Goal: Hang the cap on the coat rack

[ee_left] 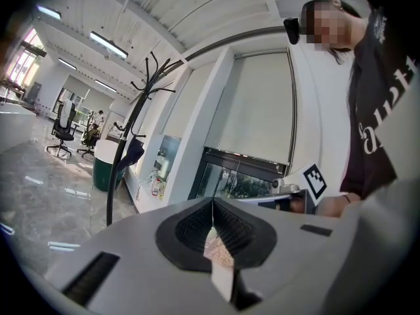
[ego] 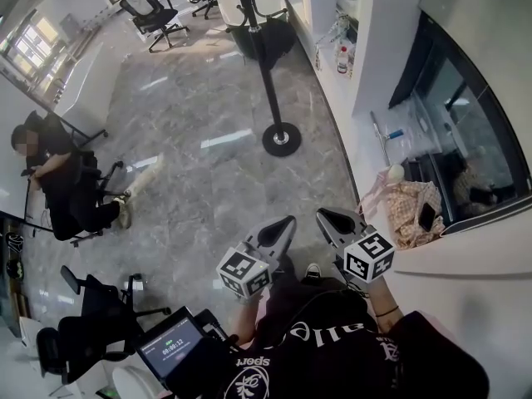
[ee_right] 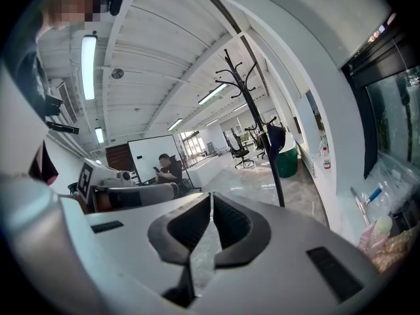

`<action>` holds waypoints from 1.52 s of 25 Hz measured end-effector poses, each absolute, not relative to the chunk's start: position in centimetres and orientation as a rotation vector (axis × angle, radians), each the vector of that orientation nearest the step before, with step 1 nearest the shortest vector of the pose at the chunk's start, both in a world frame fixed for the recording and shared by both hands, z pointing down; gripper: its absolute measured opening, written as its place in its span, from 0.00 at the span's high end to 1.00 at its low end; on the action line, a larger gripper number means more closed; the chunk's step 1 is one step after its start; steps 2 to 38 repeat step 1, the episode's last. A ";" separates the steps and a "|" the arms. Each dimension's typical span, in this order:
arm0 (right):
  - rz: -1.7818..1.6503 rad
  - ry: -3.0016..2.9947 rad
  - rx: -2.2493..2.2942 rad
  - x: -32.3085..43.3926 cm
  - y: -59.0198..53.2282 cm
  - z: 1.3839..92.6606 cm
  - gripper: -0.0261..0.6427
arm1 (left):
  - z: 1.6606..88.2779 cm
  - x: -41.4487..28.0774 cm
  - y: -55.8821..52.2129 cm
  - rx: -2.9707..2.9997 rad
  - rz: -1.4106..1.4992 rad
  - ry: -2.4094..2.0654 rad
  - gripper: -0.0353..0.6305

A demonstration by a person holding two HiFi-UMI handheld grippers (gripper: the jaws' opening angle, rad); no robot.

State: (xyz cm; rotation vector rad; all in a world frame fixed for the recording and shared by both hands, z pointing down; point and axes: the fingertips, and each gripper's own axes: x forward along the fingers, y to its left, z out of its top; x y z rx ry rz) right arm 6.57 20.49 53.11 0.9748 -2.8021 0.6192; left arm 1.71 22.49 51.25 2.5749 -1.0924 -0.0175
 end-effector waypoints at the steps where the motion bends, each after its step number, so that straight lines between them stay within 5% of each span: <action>1: 0.620 -2.800 0.974 6.5 20.4 53.2 0.92 | 51.3 1.6 22.4 2.573 -0.016 -1.094 0.94; 38: 0.620 -2.800 0.974 6.5 20.4 53.2 0.92 | 51.3 1.6 22.4 2.573 -0.016 -1.094 0.94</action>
